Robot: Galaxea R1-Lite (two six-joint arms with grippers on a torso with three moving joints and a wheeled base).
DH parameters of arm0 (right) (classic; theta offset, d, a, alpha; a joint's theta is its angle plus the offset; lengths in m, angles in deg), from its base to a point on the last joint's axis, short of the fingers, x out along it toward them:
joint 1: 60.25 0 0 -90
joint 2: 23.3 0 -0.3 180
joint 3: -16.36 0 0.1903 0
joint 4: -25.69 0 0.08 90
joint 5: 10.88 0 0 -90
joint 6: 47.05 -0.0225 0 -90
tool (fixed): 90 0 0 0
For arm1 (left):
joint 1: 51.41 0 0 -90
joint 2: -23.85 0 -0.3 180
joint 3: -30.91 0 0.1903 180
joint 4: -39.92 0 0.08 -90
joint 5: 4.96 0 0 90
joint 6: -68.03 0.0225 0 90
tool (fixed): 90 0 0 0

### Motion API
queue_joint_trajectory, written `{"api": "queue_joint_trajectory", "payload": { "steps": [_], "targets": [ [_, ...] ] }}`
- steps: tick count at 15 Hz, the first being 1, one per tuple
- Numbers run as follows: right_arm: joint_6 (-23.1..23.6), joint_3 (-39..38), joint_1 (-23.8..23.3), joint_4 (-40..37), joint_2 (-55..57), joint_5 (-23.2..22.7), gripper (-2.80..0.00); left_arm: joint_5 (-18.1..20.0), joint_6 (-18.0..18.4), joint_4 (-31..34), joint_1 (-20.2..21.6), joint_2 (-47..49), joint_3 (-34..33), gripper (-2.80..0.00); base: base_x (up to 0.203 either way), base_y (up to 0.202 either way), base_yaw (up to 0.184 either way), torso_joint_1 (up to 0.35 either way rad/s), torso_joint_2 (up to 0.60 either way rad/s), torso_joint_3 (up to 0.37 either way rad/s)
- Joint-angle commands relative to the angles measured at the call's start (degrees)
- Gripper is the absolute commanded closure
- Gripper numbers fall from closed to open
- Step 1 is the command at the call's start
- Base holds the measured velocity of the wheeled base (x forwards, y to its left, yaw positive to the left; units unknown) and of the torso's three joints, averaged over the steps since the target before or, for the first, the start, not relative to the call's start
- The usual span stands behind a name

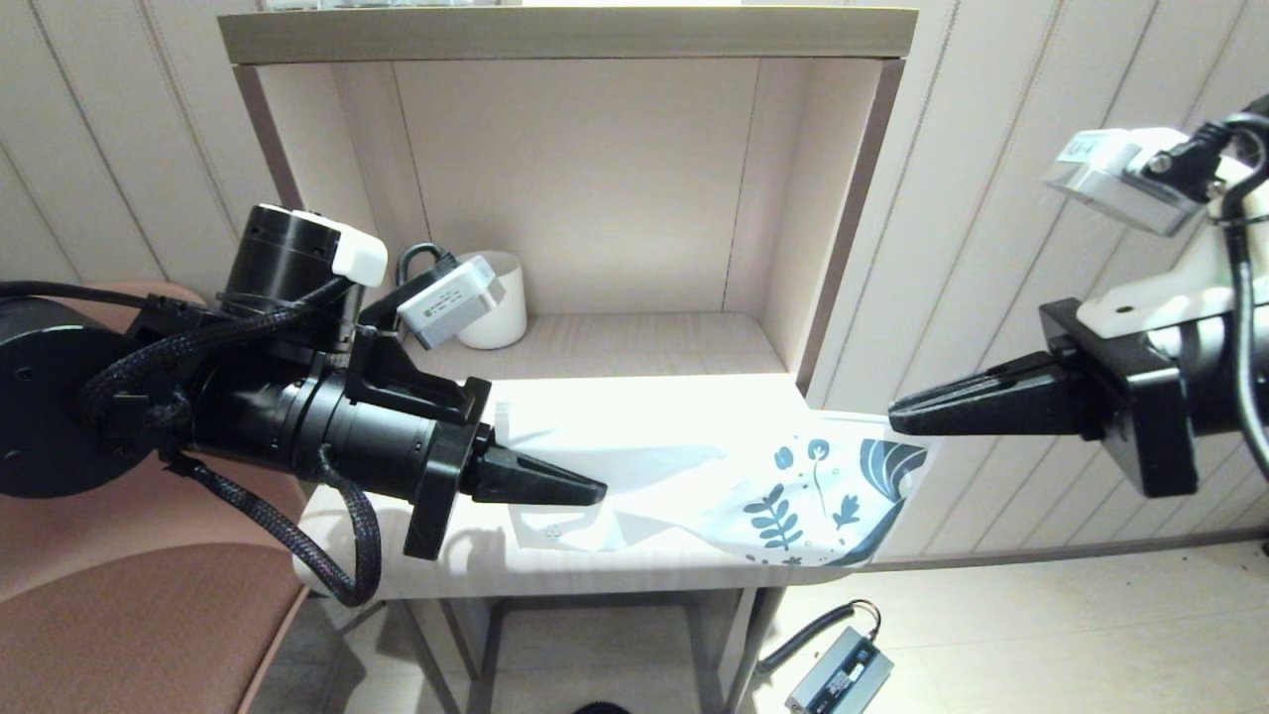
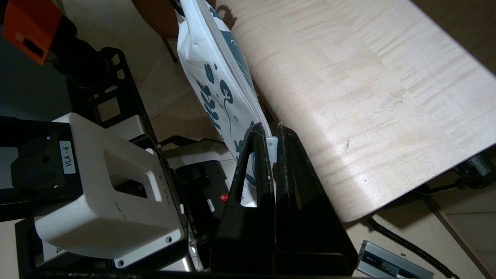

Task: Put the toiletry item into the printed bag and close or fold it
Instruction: Close the strorage bag and place it on the desk

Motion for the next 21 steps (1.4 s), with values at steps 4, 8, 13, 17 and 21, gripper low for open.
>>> {"api": "queue_joint_trajectory", "payload": {
  "steps": [4, 8, 13, 17, 21],
  "targets": [
    [0.15, -0.06, 0.11, -0.16, 0.27, -0.21, 0.00, 0.34, 0.10, 0.03, 0.00, -0.10, 0.01, 0.00, 0.000, 0.000, 0.000, 0.000, 0.00, 0.000],
    [0.87, -0.86, 0.11, -0.14, 0.36, -0.23, 0.00, 0.34, 0.10, 0.03, -0.01, -0.45, -0.08, 0.00, 0.000, 0.000, 0.000, 0.000, 0.00, 0.000],
    [2.01, -1.05, 0.09, 0.48, 0.80, -0.29, -2.80, 0.34, 0.10, 0.03, -0.01, -0.54, -0.17, 0.00, 0.000, 0.000, 0.000, 0.000, 0.00, 0.000],
    [2.00, -0.88, 0.19, 2.21, 1.15, -0.48, -2.80, 0.34, 0.19, -0.05, 0.00, -0.45, -0.43, 0.00, 0.000, 0.000, 0.000, 0.000, 0.00, 0.000],
    [1.60, -0.23, -1.03, 2.10, -0.77, -0.40, -2.80, -0.66, -0.11, -0.33, 1.29, 2.52, 1.33, 0.00, 0.000, 0.000, 0.000, 0.000, 0.00, 0.000]
  ]
}}
